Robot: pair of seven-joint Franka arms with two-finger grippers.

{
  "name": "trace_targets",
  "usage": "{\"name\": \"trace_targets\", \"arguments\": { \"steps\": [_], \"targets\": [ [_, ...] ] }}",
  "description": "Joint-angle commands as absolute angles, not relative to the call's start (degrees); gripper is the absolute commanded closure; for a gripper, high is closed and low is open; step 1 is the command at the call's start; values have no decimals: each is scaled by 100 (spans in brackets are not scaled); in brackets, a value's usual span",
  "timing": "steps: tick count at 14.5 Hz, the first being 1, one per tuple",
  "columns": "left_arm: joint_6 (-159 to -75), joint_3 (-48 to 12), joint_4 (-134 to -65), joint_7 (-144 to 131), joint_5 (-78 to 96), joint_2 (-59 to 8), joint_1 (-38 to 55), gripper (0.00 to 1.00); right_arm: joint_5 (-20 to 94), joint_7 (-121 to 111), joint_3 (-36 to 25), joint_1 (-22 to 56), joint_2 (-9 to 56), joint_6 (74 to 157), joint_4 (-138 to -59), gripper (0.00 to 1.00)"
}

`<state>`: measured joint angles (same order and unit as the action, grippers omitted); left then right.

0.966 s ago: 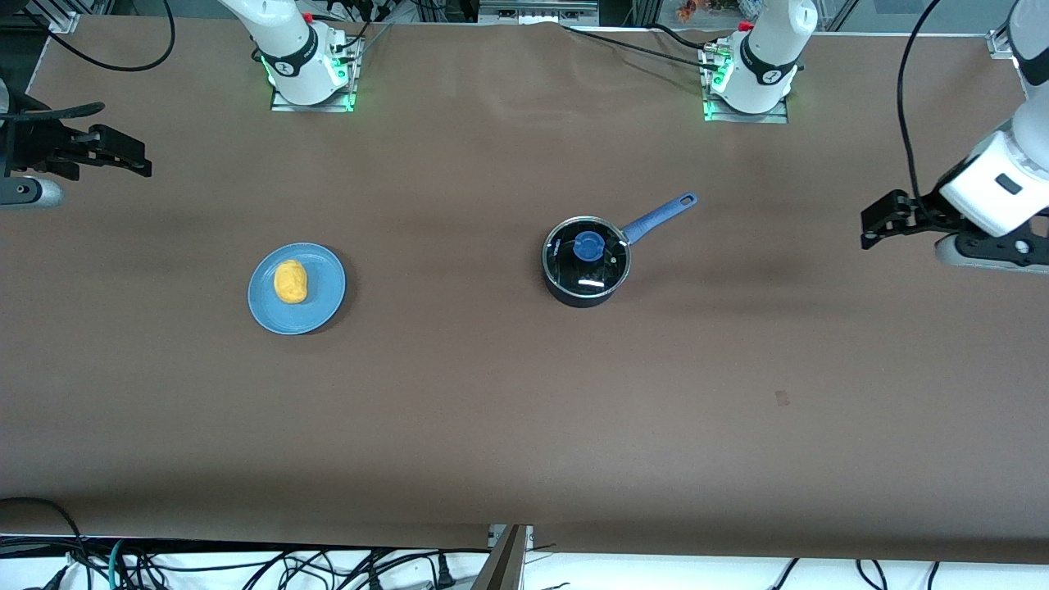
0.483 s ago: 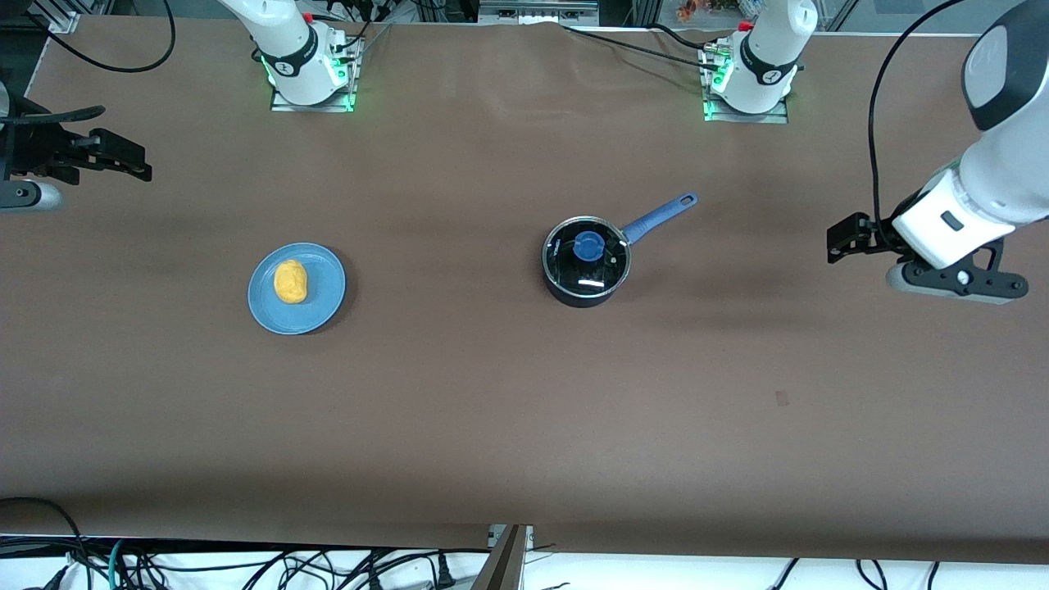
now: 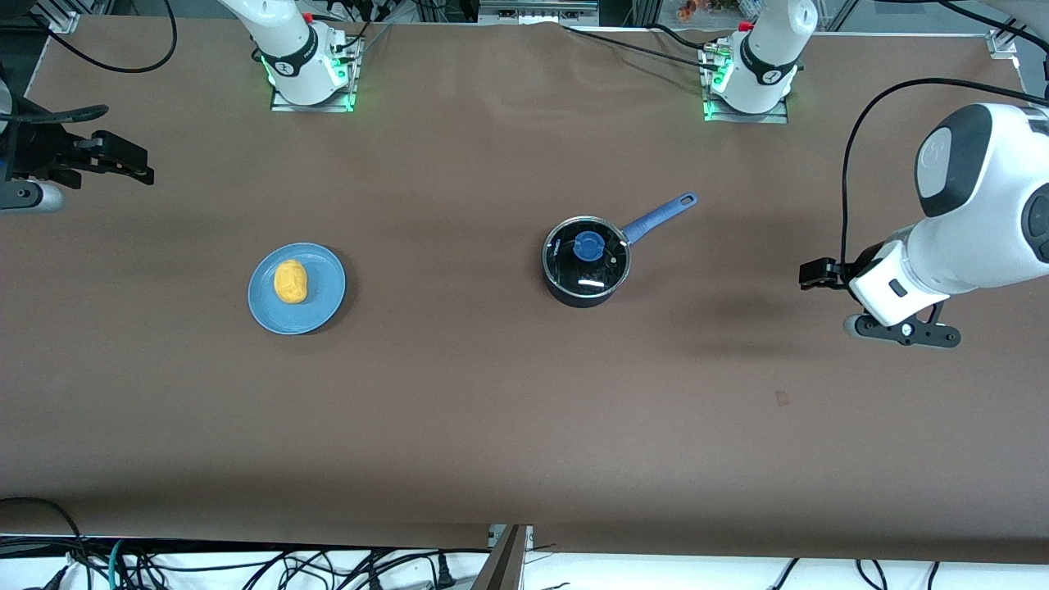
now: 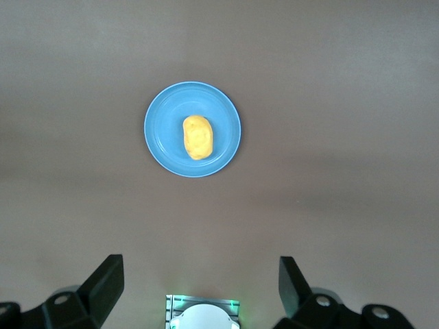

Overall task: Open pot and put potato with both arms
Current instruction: 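Move the left gripper over the pot's glass lid knob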

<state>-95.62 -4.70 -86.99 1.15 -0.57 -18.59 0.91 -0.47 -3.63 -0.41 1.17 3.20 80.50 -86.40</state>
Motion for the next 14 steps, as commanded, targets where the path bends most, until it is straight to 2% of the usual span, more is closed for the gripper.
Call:
{"name": "trace_targets", "arguments": {
  "steps": [1,4,8,12,14],
  "targets": [
    [-9396,-509,-8534,-77,149,-1819,123,0,-9,-413,-35,105,343,8016,-8517,0],
    [-8992,-1026,-8639,-1515,553,-1662,123,0,-9,-413,-35,114,343,8024,-8525,0],
    [-9052,-1695,-8815,-2223,545,-1643,123,0,-9,-422,-35,106,352,8024,-8525,0],
    [-10139,-2328,-9490,-3057,536,-1748,141,0,-9,-413,-35,114,360,8086,-8525,0],
    [-10694,-2452,-9693,-3697,431,-1968,464,0,-9,-413,-26,123,360,8208,-8525,0]
  ]
}}
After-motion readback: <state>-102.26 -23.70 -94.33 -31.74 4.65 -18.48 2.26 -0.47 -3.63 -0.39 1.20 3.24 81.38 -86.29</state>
